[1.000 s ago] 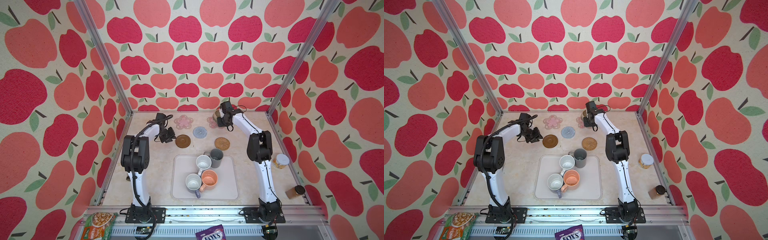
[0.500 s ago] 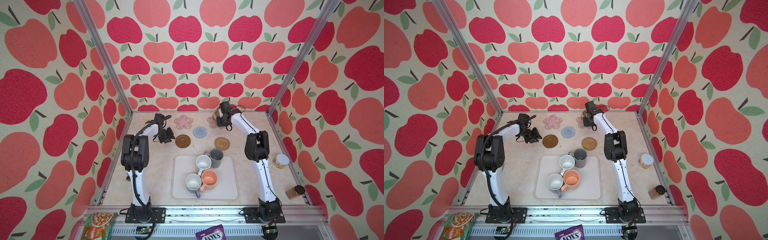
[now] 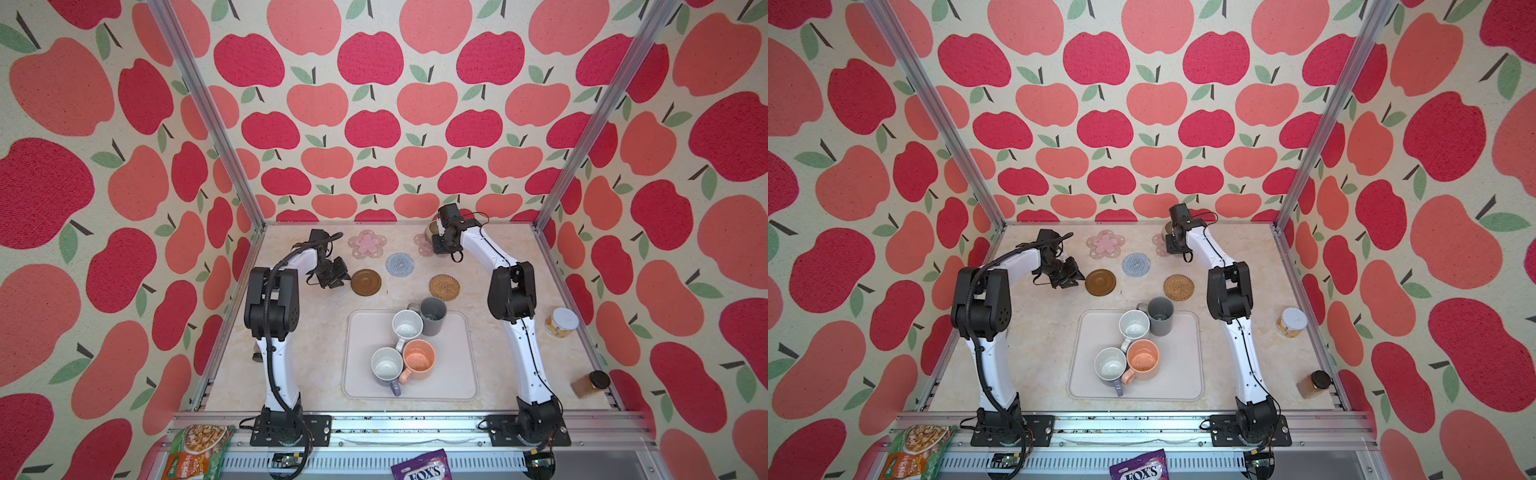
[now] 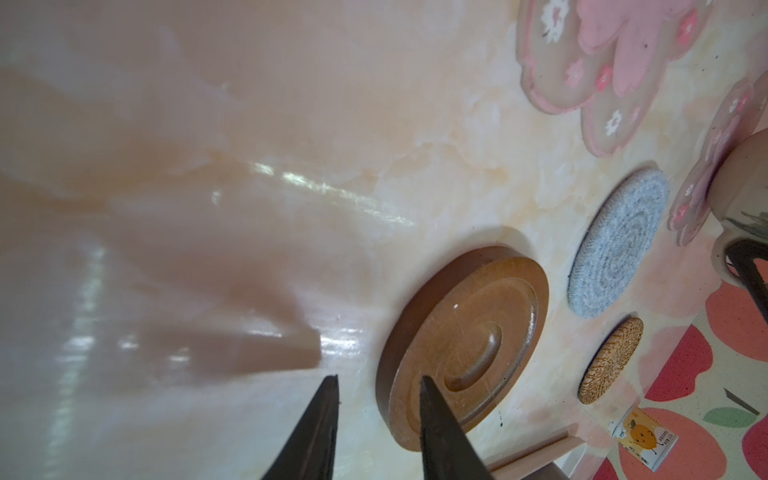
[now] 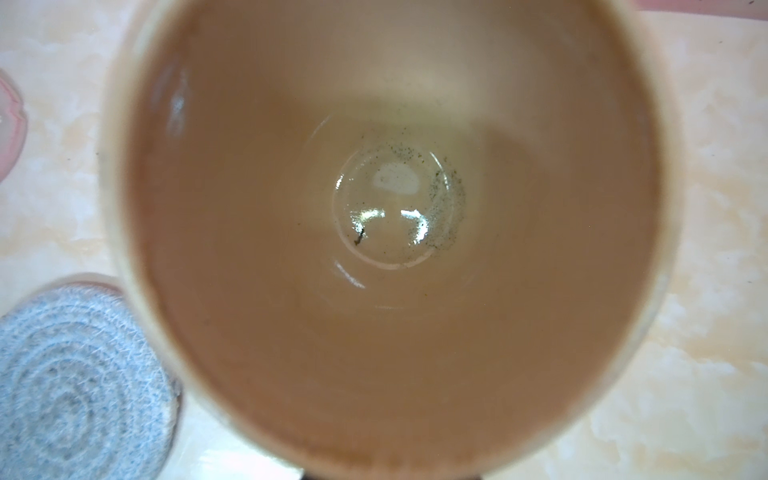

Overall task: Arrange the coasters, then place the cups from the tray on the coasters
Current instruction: 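Hold the beige mug with the right gripper above the pink flower coaster, then lower the beige mug onto the pink flower coaster and open the right gripper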

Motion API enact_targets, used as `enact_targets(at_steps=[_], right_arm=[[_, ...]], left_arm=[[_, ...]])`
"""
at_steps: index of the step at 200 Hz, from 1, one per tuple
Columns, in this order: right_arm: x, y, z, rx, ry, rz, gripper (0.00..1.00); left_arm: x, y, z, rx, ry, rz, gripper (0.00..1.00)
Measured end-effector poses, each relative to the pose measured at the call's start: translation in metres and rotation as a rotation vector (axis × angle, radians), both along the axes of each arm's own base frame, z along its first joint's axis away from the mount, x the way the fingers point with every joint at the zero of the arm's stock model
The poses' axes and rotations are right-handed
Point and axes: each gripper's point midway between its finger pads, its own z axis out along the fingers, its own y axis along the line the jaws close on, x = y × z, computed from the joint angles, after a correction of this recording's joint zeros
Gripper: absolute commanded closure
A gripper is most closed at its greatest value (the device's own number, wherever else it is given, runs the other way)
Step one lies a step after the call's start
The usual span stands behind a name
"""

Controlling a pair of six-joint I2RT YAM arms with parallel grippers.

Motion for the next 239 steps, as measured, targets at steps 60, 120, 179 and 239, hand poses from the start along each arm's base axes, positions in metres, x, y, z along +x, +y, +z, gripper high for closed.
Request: enact_targets(at_steps=[60,120,179,239], right_arm=[[0.0,0.003,0.0,0.025,0.004,-0.011,1.0],[-0.001,0.005,-0.003,0.008,0.0,-0.012,0.92],[-0.002,0.006,-0.003,-0.018,-0.009,-0.016,0.8],[-0.013,0.012,-0.006,-0.072,0.006,0.013,0.58]], left_arm=[[0.001,0.001,0.0,-0.001,-0.003,0.002,0.65],[0.001,0.001,0.0,-0.001,-0.003,0.002,0.65],[0.002,-0.001,0.001,-0.009,-0.008,0.0,0.65],[0.003,-0.003,0.002,-0.025,-0.016,-0.005,0.65]])
